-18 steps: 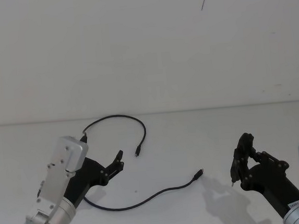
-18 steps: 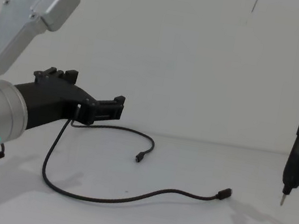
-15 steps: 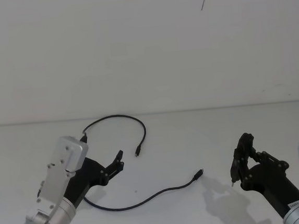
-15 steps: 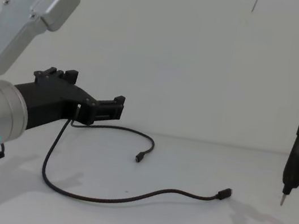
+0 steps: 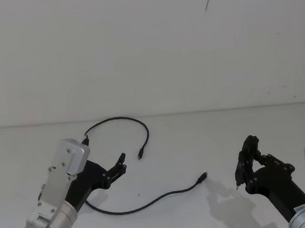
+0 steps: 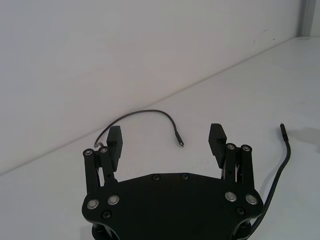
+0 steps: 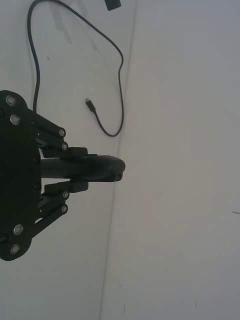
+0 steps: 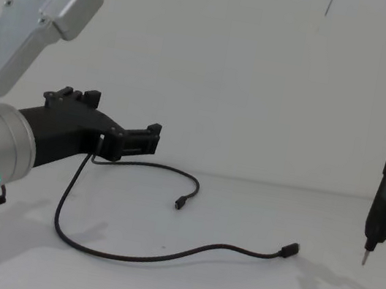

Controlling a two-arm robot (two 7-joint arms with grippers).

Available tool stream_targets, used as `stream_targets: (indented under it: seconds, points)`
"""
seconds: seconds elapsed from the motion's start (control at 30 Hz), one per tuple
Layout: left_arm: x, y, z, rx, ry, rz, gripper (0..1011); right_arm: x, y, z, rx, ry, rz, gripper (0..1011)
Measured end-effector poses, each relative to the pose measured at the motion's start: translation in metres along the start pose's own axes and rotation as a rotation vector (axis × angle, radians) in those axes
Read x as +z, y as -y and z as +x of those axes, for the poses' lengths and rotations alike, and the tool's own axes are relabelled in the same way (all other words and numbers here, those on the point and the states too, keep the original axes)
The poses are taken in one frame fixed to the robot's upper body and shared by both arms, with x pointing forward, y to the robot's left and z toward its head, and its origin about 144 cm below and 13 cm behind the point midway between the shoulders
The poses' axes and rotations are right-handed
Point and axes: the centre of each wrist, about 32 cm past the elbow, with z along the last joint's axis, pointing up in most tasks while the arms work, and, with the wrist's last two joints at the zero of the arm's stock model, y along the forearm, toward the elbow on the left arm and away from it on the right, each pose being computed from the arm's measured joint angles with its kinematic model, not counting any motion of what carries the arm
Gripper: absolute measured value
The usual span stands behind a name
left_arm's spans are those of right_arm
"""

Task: Pick up the data cable with the one hand.

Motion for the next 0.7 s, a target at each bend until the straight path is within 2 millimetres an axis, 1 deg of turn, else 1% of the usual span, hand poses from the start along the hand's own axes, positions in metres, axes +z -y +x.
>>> stream_targets:
  seconds: [0.3, 0.7]
  points:
    - [-0.0003, 0.0002, 0.0006, -0.01, 0.001, 0.001, 1001, 0.0, 0.0, 0.0, 0.0, 0.0, 0.0, 269]
    - [-0.003, 0.0037, 0.0091, -0.129, 0.004, 0.016, 1001, 0.0, 0.0, 0.0, 0.0, 0.0, 0.0, 269]
